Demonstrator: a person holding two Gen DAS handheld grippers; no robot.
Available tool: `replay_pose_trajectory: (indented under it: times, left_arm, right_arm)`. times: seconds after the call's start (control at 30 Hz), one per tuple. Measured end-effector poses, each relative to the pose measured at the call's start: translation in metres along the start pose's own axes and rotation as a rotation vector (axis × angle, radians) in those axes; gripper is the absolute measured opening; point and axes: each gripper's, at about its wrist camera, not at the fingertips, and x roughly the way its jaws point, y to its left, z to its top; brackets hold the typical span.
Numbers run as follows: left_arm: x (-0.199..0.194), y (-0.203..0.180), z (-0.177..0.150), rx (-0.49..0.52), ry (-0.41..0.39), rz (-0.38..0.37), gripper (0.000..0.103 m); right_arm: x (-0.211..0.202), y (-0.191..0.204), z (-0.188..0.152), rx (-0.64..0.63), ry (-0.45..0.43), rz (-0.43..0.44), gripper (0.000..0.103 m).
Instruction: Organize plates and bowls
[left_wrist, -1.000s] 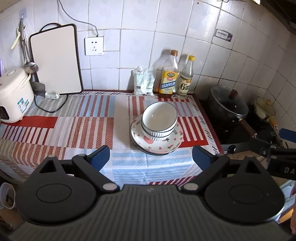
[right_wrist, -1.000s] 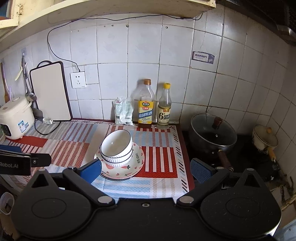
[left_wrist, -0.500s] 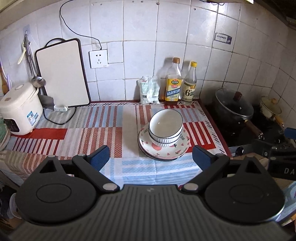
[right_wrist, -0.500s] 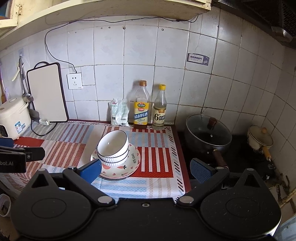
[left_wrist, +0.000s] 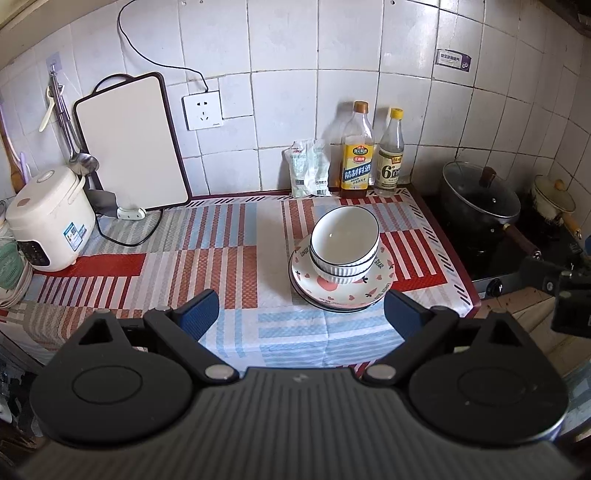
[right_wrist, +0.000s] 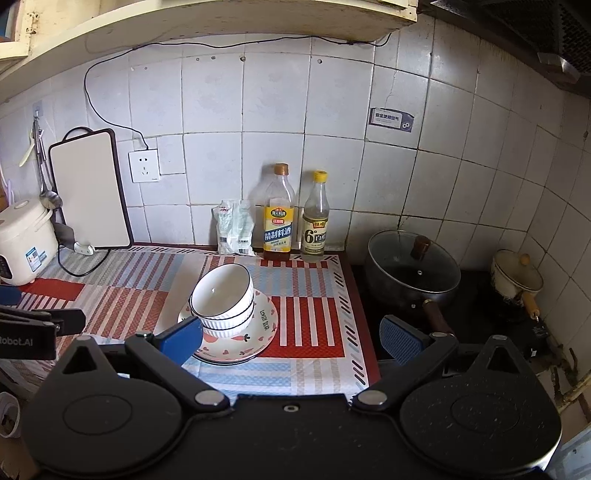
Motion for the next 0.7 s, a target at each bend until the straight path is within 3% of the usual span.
replay_pose_trajectory:
  times: [0.17,0.37,0.7]
  left_arm:
    - [0.004,0.001,0.001,-0.011,0.010,0.002,0.097]
    - [0.003,0.008,0.002,-0.048,-0.006,-0.046,0.097]
    - [0.009,0.007,0.003,-0.024,-0.002,-0.007,0.100]
  right_arm:
    - [0.004,0.003,0.001,-0.008,0.009,-0.011,0.103]
    - [0.008,0.005,0.000,-0.016,0.023,-0.019,0.103]
    - [0.013,0.004,-0.001,-0.001,0.032,-0.034,0.103]
